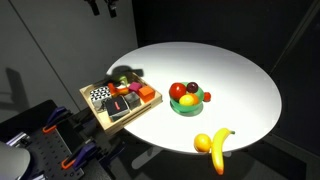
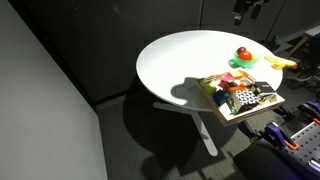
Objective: Pick up the orange fruit near the banana and place it in the green bowl
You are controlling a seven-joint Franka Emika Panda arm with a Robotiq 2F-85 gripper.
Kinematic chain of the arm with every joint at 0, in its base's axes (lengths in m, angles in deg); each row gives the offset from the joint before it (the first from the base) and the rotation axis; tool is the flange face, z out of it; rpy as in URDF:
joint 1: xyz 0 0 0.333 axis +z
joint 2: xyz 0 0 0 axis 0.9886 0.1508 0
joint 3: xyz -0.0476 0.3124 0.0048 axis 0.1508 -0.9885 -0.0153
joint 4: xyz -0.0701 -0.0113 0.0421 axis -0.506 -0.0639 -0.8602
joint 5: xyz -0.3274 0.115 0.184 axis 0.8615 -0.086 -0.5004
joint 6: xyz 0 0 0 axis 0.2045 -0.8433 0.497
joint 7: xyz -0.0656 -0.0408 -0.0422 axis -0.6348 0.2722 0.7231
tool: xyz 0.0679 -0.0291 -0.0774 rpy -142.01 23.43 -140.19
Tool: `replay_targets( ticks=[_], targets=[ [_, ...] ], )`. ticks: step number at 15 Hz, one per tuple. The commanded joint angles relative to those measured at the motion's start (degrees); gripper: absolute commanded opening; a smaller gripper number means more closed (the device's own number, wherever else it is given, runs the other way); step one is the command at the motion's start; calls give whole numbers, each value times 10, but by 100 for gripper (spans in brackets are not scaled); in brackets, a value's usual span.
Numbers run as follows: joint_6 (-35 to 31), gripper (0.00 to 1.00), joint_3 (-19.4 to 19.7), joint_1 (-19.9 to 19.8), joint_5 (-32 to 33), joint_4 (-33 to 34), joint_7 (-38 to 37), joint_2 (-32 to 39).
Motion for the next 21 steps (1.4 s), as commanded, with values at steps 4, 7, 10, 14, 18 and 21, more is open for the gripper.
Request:
replay_targets(
  ticks=[4,7,10,14,18,21],
  targets=[
    [-7,100,52,-35,12,3,39,12],
    [-16,100,77,-55,17,8,57,29],
    [-42,100,101,-79,33,13,72,52],
    [-71,100,136,-103,20,22,117,99],
    [-75,100,165,-125,-11,34,174,152],
    [-78,100,176,-144,-26,44,201,191]
  ],
)
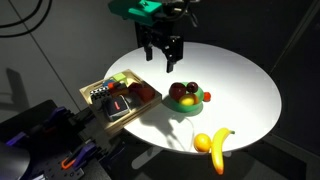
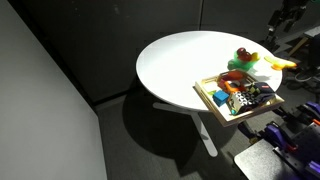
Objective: Pick up the orange fruit near the banana and place it in the green bowl
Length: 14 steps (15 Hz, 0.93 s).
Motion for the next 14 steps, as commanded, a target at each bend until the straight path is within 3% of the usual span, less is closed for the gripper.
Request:
replay_targets(
  ticks=[1,7,14],
  targets=[
    [-12,100,10,-21,-21,27,42,49],
    [-55,100,8,-53,-41,36,91,96],
    [-56,100,5,-53,-25,28,70,94]
  ],
)
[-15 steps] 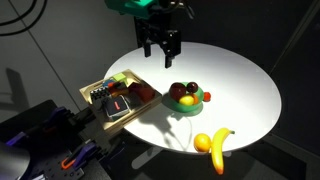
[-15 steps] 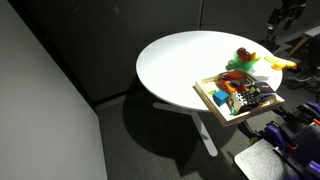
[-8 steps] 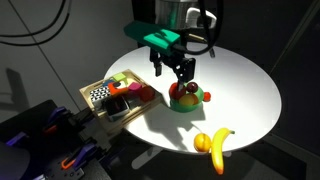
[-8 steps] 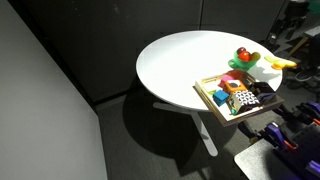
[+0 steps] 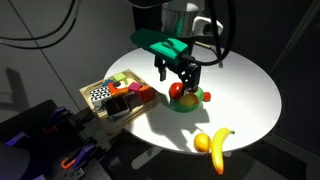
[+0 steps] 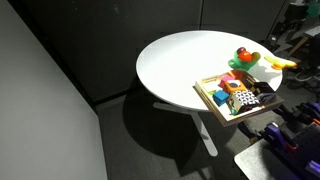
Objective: Pick up the orange fruit near the banana and place it in the green bowl
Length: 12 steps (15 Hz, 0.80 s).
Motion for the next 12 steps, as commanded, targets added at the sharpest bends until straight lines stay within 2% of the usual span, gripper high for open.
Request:
replay_targets(
  ticks=[1,6,12],
  targets=[
    [1,100,-5,-5,1,1,-1,0],
    [-1,100,-3,-6,4,3,-4,3],
    [2,100,7,-23,13,34,-3,55]
  ],
)
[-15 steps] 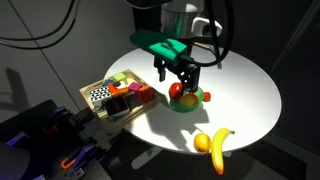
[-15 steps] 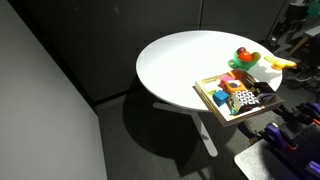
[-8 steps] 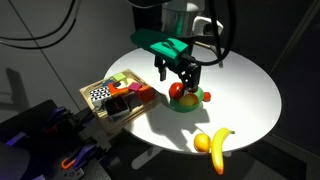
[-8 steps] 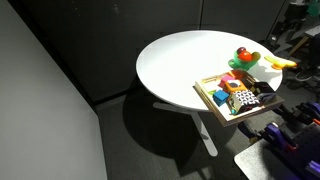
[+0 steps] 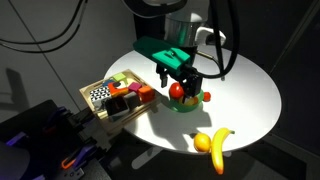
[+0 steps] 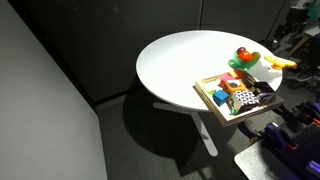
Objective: Pick up the orange fruit near the banana and place it in the green bowl
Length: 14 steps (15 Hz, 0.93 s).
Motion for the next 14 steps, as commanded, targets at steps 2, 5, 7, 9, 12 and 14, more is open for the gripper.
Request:
replay_targets(
  ticks=[2,5,7,9,12,14],
  targets=[
    [-1,100,4,-22,11,41,4,56],
    [-22,100,0,-37,8,57,17,92],
    [-43,100,-5,-48,7,66,29,116],
    [-61,100,-10,-58,7,76,42,139],
    [-85,100,-22,-77,4,96,69,169],
    [-96,100,-31,-89,4,111,80,186]
  ],
)
